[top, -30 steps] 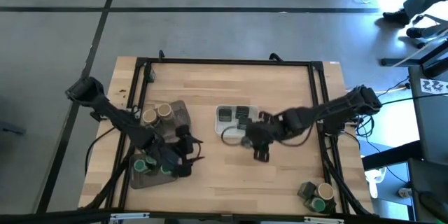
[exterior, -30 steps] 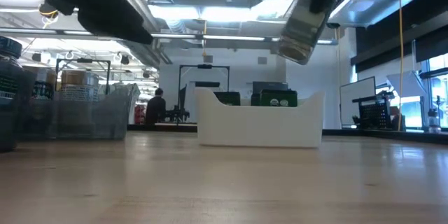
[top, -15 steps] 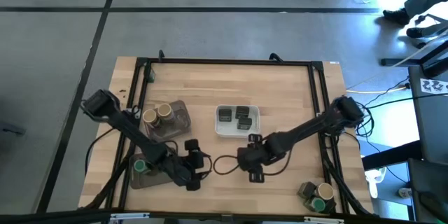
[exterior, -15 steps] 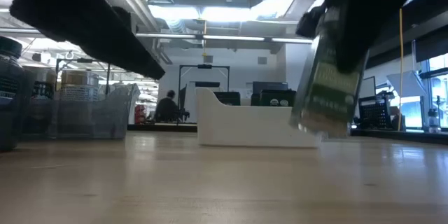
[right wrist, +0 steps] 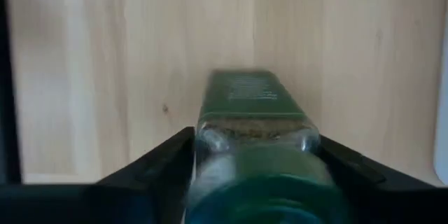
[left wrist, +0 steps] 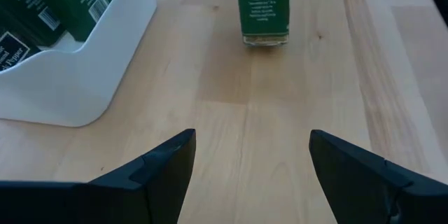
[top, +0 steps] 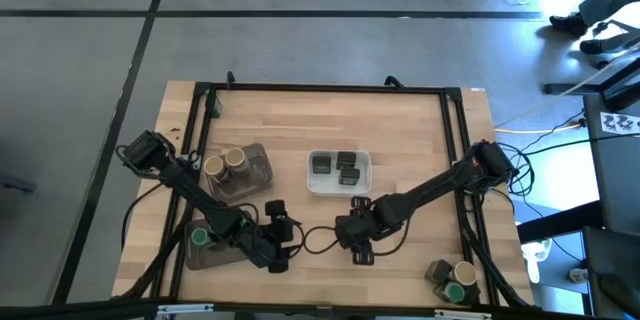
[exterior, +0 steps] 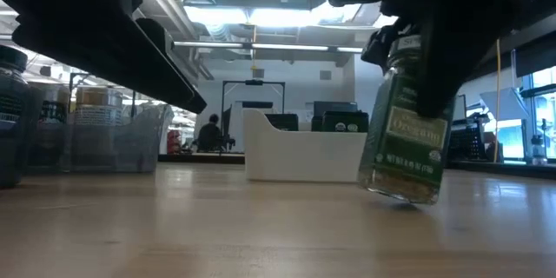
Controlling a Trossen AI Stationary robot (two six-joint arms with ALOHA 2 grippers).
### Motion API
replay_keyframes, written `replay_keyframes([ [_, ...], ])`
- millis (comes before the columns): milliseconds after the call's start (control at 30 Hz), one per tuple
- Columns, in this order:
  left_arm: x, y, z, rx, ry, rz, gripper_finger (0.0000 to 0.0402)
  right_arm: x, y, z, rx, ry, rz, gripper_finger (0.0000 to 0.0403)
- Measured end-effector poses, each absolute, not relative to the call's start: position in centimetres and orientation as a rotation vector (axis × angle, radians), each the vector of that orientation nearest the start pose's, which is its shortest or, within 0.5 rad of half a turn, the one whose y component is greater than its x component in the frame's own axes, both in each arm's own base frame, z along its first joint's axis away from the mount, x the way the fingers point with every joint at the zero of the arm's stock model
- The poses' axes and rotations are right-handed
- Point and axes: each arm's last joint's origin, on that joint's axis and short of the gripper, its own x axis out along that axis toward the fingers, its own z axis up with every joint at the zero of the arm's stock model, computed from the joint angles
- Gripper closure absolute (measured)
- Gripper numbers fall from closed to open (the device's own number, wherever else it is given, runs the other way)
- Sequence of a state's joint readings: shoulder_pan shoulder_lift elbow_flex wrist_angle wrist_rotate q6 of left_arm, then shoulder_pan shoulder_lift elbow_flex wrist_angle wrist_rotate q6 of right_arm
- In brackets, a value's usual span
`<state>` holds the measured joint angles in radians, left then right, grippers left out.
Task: Sort spices by type
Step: Put the green seasoning bottle into the bottom black bin
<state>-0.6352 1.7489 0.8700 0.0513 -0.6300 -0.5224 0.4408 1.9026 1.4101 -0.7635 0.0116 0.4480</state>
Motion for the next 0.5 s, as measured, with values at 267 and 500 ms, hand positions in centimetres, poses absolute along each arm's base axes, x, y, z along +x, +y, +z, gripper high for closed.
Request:
replay_keyframes([
  [267,28.1,-17.7,14.7,-0.03,0.629,0.186,0.0125,34.5,16.2,19.9,0.072,1.259,0.087,0.0096],
  [500,28.2,-17.6,14.7,-0.036,0.625,0.191,0.0125,34.0,16.6,21.8,0.013,1.315,0.069,0.0083],
])
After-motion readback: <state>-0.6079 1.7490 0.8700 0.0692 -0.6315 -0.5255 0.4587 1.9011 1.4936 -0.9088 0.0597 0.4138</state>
